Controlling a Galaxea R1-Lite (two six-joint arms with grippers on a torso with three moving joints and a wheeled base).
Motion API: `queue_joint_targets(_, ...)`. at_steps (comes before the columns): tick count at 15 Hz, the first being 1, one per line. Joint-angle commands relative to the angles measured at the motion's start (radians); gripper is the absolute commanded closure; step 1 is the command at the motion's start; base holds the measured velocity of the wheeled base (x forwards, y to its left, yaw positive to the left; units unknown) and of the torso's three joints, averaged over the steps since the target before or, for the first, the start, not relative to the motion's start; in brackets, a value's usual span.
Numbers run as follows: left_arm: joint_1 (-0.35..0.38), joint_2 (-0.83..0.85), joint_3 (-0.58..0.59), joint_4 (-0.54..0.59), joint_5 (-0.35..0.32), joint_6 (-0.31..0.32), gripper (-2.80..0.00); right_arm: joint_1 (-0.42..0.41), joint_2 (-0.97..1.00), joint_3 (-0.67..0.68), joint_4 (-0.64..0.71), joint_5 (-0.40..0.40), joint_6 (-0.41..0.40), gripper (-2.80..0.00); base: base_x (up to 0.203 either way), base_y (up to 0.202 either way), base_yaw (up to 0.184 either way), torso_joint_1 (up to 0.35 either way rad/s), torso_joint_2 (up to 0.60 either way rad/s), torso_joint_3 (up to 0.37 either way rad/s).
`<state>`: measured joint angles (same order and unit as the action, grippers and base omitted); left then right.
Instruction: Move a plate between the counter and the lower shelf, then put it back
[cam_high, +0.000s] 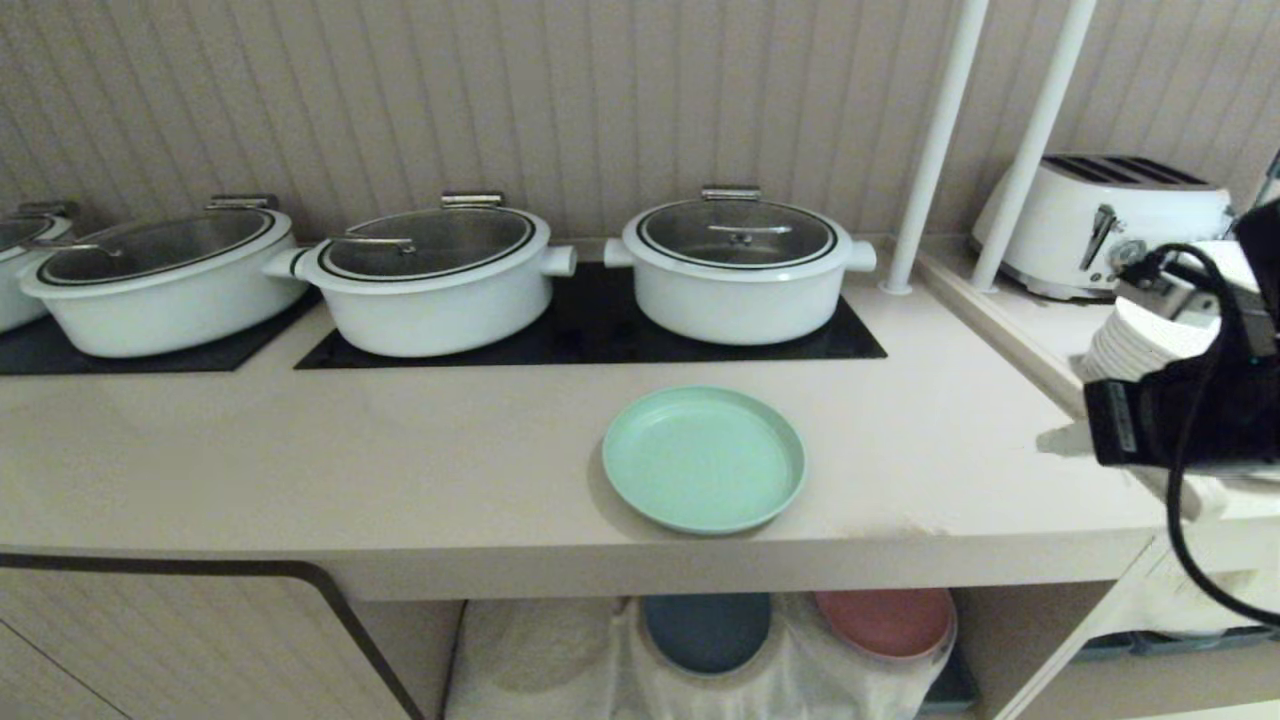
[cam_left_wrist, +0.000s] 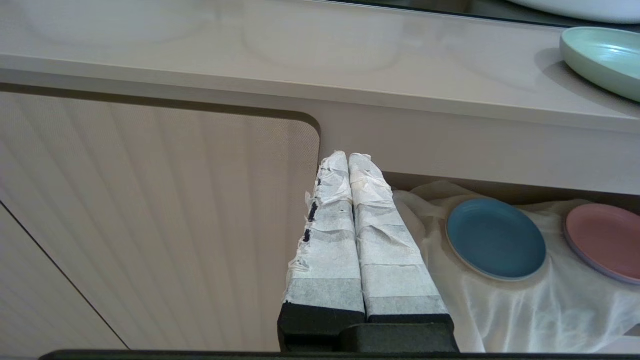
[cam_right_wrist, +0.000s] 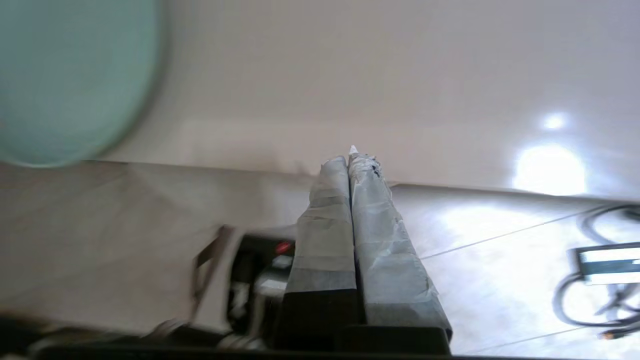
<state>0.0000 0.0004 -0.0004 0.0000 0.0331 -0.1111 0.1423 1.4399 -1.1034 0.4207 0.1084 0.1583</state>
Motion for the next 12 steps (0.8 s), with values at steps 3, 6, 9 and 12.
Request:
queue_joint_targets(3, 0.0, 0.0, 0.0, 0.0, 0.001, -0.001, 0.0, -0.162, -0.231, 0.242, -0.2, -0.002, -0.103, 0.0, 0.0, 0.0, 0.0, 0.0, 0.0, 0.0)
queue_joint_targets(6, 0.0, 0.0, 0.0, 0.0, 0.001, -0.001, 0.0, -0.215, -0.386, 0.42, -0.364, -0.005, -0.137, 0.0, 0.0, 0.0, 0.0, 0.0, 0.0, 0.0)
queue_joint_targets(9, 0.0, 0.0, 0.0, 0.0, 0.001, -0.001, 0.0, -0.229, -0.573, 0.568, -0.425, -0.012, -0.169, 0.0, 0.0, 0.0, 0.0, 0.0, 0.0, 0.0)
queue_joint_targets(12, 0.0, 0.0, 0.0, 0.0, 0.001, -0.002, 0.0, -0.2, -0.788, 0.782, -0.535, -0.016, -0.187, 0.0, 0.0, 0.0, 0.0, 0.0, 0.0, 0.0)
